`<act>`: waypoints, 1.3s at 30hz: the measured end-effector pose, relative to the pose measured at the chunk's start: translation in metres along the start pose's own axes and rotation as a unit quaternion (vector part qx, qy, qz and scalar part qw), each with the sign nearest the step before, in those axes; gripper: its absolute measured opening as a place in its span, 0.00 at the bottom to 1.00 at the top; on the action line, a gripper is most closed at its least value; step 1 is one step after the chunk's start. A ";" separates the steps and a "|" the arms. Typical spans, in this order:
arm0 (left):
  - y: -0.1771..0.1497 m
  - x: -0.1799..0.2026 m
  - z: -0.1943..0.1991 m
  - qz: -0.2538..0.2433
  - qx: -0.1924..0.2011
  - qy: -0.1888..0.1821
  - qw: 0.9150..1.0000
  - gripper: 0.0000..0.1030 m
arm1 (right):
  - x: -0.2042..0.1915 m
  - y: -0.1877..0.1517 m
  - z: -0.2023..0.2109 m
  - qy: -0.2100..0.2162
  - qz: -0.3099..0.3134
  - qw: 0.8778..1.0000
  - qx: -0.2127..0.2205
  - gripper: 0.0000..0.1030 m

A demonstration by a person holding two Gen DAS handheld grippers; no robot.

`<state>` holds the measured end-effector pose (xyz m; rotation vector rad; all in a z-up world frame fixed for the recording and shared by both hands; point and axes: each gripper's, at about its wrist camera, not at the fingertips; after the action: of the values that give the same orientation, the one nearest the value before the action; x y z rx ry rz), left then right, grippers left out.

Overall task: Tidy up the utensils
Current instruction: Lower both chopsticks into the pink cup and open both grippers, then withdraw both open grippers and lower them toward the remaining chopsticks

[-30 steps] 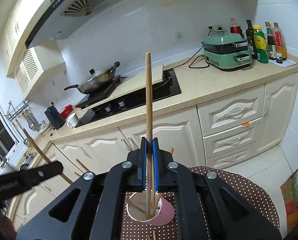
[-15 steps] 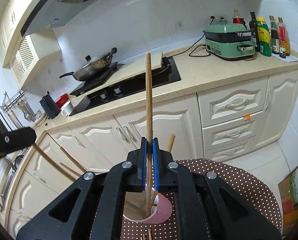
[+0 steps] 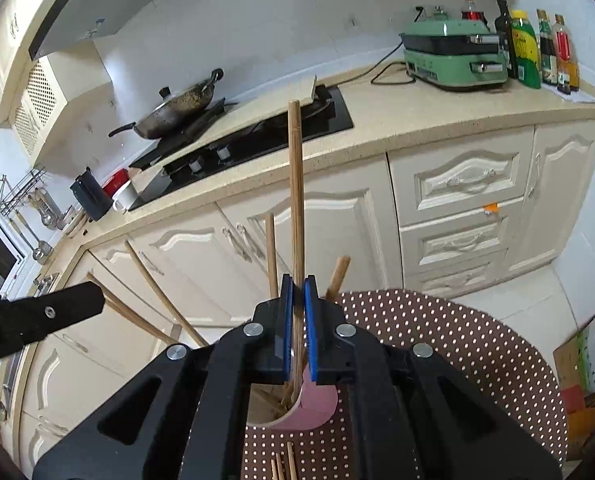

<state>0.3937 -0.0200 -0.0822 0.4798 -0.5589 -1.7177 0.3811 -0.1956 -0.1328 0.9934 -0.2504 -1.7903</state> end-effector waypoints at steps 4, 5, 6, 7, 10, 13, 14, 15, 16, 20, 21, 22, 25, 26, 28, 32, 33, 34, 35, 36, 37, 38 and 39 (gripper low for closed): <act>-0.013 -0.003 -0.011 -0.004 -0.022 0.000 1.000 0.07 | 0.000 -0.007 -0.002 0.009 0.004 1.000 -0.025 0.09; -0.015 -0.004 -0.013 -0.004 -0.027 -0.001 1.000 0.07 | 0.000 -0.008 -0.002 0.008 0.004 1.000 -0.030 0.13; -0.019 -0.005 -0.015 -0.006 -0.033 -0.004 0.999 0.07 | -0.001 -0.009 -0.001 0.005 0.006 0.999 -0.034 0.25; -0.021 -0.005 -0.017 -0.007 -0.036 -0.004 0.999 0.07 | 0.000 -0.010 0.000 0.001 0.008 0.999 -0.036 0.33; -0.030 -0.007 -0.018 -0.012 -0.045 -0.001 0.999 0.07 | 0.000 -0.013 0.007 -0.006 0.014 0.999 -0.033 0.50; -0.036 -0.010 -0.022 -0.013 -0.061 0.006 0.998 0.11 | 0.003 -0.016 0.013 -0.011 0.015 0.999 -0.038 0.53; -0.039 -0.011 -0.024 -0.012 -0.068 0.009 0.998 0.14 | 0.003 -0.017 0.014 -0.012 0.016 0.999 -0.039 0.53; -0.043 -0.013 -0.025 -0.009 -0.071 0.011 0.997 0.20 | 0.003 -0.017 0.017 -0.013 0.017 0.999 -0.039 0.54; -0.045 -0.015 -0.025 -0.007 -0.073 0.012 0.997 0.29 | 0.002 -0.018 0.019 -0.014 0.019 0.999 -0.040 0.55; -0.054 -0.017 -0.015 -0.005 -0.053 0.026 0.998 0.54 | 0.001 -0.019 0.029 -0.013 0.027 0.999 -0.041 0.60; -0.054 -0.017 -0.013 -0.006 -0.053 0.028 0.998 0.54 | 0.000 -0.019 0.032 -0.013 0.029 0.999 -0.040 0.61; -0.056 -0.017 -0.012 -0.006 -0.054 0.028 0.998 0.54 | 0.000 -0.020 0.034 -0.014 0.030 0.999 -0.040 0.62; -0.059 -0.018 -0.007 -0.001 -0.053 0.027 0.998 0.54 | -0.001 -0.022 0.041 -0.011 0.031 0.999 -0.038 0.65; -0.060 -0.018 -0.006 -0.001 -0.051 0.027 0.998 0.54 | -0.001 -0.022 0.044 -0.011 0.032 0.999 -0.038 0.66; -0.062 -0.017 -0.002 -0.001 -0.048 0.031 0.998 0.54 | -0.002 -0.024 0.047 -0.010 0.033 0.999 -0.037 0.67; -0.065 -0.015 0.008 0.000 -0.042 0.033 0.999 0.55 | -0.002 -0.025 0.058 -0.008 0.033 0.999 -0.033 0.69; -0.067 -0.015 0.009 0.000 -0.041 0.033 0.999 0.55 | -0.002 -0.026 0.061 -0.006 0.034 0.999 -0.031 0.69; -0.068 -0.015 0.012 0.000 -0.039 0.034 0.999 0.56 | -0.003 -0.027 0.064 -0.005 0.035 0.999 -0.030 0.70; -0.070 -0.016 0.013 0.001 -0.039 0.034 0.999 0.56 | -0.004 -0.027 0.066 -0.004 0.036 0.999 -0.030 0.70; -0.071 -0.016 0.015 0.002 -0.038 0.035 0.999 0.56 | -0.004 -0.028 0.068 -0.003 0.037 0.999 -0.030 0.70; -0.072 -0.016 0.017 0.002 -0.038 0.035 0.999 0.57 | -0.005 -0.030 0.071 -0.003 0.039 0.999 -0.030 0.71; -0.074 -0.017 0.019 0.003 -0.038 0.036 0.999 0.57 | -0.005 -0.031 0.073 -0.002 0.040 0.999 -0.030 0.71; -0.077 -0.017 0.022 0.004 -0.036 0.037 0.999 0.57 | -0.005 -0.033 0.075 -0.002 0.041 0.999 -0.030 0.71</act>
<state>0.3246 0.0124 -0.1104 0.4871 -0.4436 -1.6985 0.3049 -0.1970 -0.1018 0.9254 -0.2353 -1.7160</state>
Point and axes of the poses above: each gripper's, at about its wrist camera, not at the fingertips, and z roughly against the way its jaws point, x to its right, y to its top, and after that the axes turned 12 degrees about -z, right-handed
